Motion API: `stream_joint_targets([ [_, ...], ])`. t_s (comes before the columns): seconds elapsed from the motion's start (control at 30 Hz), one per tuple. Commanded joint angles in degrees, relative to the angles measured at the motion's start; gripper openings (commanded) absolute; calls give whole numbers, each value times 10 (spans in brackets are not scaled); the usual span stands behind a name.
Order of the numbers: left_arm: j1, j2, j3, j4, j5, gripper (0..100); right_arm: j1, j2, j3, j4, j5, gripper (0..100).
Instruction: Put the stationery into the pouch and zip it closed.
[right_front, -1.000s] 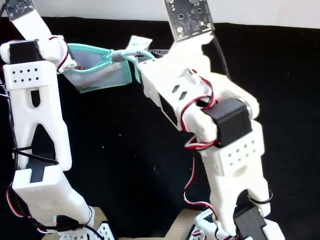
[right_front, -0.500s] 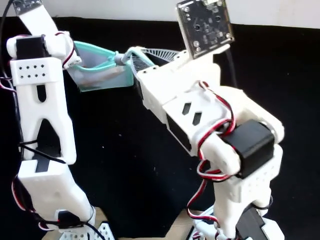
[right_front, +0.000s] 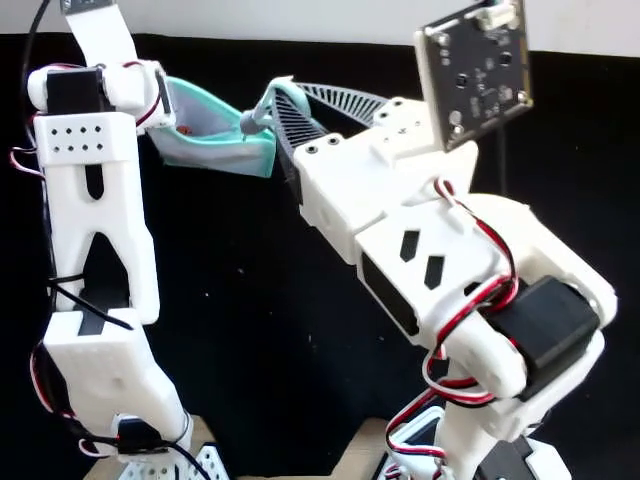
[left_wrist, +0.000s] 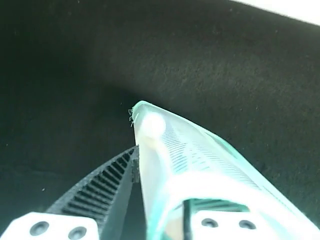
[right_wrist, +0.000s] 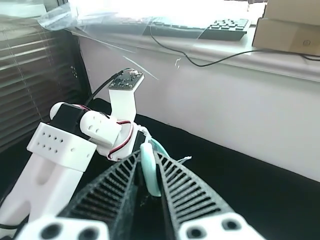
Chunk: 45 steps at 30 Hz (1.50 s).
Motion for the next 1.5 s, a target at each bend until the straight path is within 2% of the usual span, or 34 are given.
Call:
stream_joint_targets([
  [0.0, 26, 18, -49, 16, -4, 194, -6, -14, -25, -1, 4, 7],
  [0.27, 26, 18, -212, 106, -4, 207, -6, 14, -29, -13, 3, 7],
  [0.83, 75, 18, -213, 117, -40, 204, 0, 18, -29, -150, 3, 6],
  [1.1, 66, 18, -213, 117, -40, 204, 14, 55, -156, -153, 3, 6],
  [1.27, 69, 18, -213, 118, -40, 205, 12, 72, -159, -166, 3, 6],
  [1.47, 70, 17, -213, 118, -40, 205, 13, 74, -157, -132, 3, 6],
])
